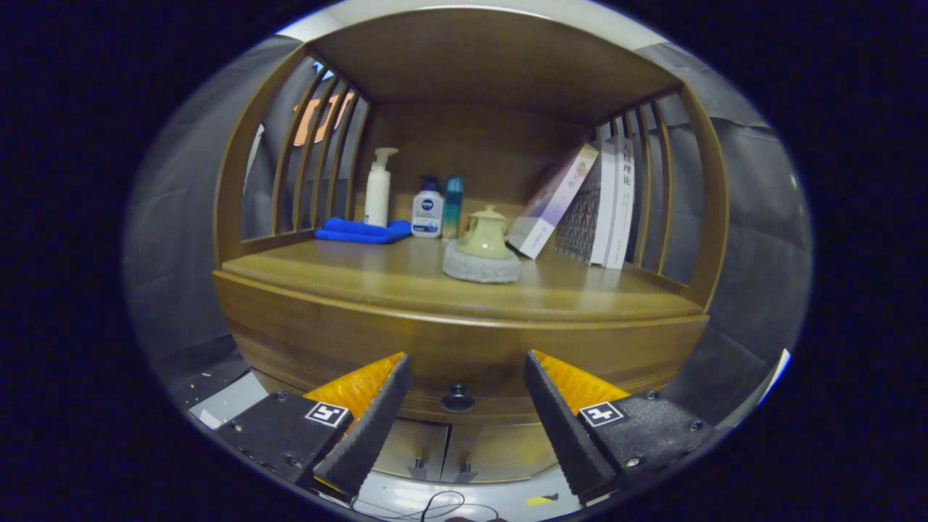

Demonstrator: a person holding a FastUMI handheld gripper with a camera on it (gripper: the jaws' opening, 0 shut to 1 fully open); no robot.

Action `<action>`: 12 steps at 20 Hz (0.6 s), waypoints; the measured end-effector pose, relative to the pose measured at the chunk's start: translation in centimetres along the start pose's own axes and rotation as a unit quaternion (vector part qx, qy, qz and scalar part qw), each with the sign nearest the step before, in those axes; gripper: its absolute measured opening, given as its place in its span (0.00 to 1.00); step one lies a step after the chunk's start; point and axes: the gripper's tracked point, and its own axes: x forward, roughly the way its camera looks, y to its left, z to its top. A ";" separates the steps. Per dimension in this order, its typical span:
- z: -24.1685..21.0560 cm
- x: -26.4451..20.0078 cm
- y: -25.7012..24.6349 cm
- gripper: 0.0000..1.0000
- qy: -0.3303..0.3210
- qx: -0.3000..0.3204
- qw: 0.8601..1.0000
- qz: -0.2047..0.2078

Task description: Pull open the drawer, take out the items inside it, and place them on the countertop above the cabinet.

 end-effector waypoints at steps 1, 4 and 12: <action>1.0 -0.9 0.1 1.00 -0.006 0.002 1.000 0.008; 3.5 -3.8 -0.4 1.00 -0.020 0.010 1.000 0.019; 12.6 -13.5 -3.2 1.00 -0.076 0.004 0.996 0.047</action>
